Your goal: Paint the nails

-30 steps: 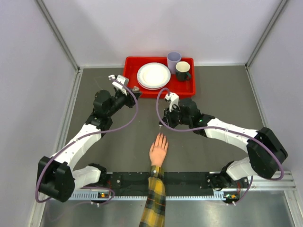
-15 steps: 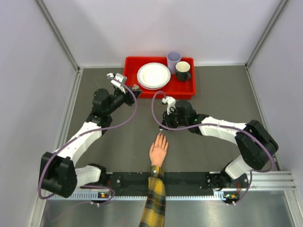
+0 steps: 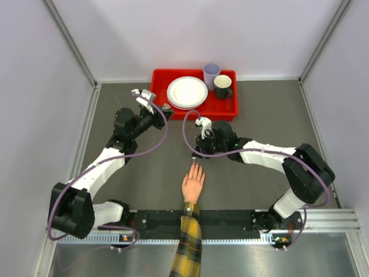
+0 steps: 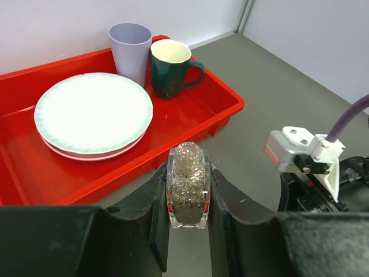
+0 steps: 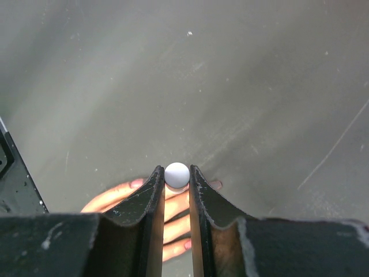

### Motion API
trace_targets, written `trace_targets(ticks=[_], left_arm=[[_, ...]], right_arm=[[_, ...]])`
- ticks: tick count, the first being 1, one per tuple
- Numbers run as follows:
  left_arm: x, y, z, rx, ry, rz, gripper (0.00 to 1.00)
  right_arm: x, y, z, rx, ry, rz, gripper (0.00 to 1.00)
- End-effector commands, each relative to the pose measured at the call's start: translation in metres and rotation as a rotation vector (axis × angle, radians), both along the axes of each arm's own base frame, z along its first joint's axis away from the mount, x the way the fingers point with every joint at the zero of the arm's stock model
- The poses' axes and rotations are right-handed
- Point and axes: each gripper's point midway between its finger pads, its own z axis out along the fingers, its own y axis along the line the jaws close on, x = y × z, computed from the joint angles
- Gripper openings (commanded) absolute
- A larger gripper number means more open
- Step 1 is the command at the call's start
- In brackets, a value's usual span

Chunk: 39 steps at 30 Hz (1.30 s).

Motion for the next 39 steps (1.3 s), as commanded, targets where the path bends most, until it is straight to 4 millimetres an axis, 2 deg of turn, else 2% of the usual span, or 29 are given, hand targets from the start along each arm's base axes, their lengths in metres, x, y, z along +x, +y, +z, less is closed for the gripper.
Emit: trace_targets(ticks=[1,39], left_arm=[[-0.001,-0.002,0.016,-0.031,-0.057,-0.018,0.00],[-0.001,-0.003,0.014,-0.033,-0.046,-0.027,0.00]], right_arm=[[0.016,0.014,0.022,0.069,-0.060,0.018,0.00],[0.021,0.011,0.007,0.020,-0.033,-0.013,0.00]])
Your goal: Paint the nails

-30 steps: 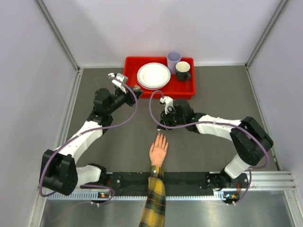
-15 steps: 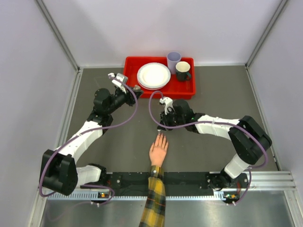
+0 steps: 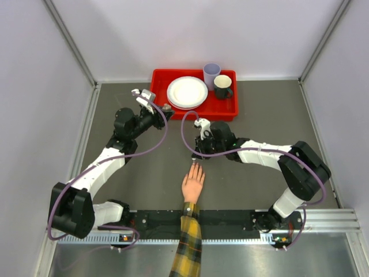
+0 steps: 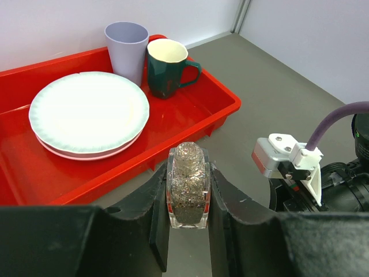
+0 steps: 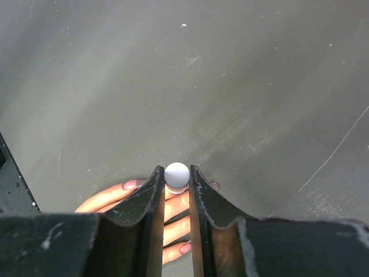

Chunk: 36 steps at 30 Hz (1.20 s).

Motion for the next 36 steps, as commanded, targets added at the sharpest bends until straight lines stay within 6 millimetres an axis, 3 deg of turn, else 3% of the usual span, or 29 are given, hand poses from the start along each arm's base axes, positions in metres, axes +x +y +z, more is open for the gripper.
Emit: trace_targets(ticks=[1,36], left_arm=[[0.001,-0.001,0.014,-0.022,-0.055,-0.015,0.00],[0.002,-0.003,0.011,-0.024,-0.044,-0.019,0.00]], right_arm=[[0.019,0.009,0.018,0.030,-0.052,-0.014,0.00],[0.017,-0.001,0.008,-0.005,-0.040,-0.035,0.00]])
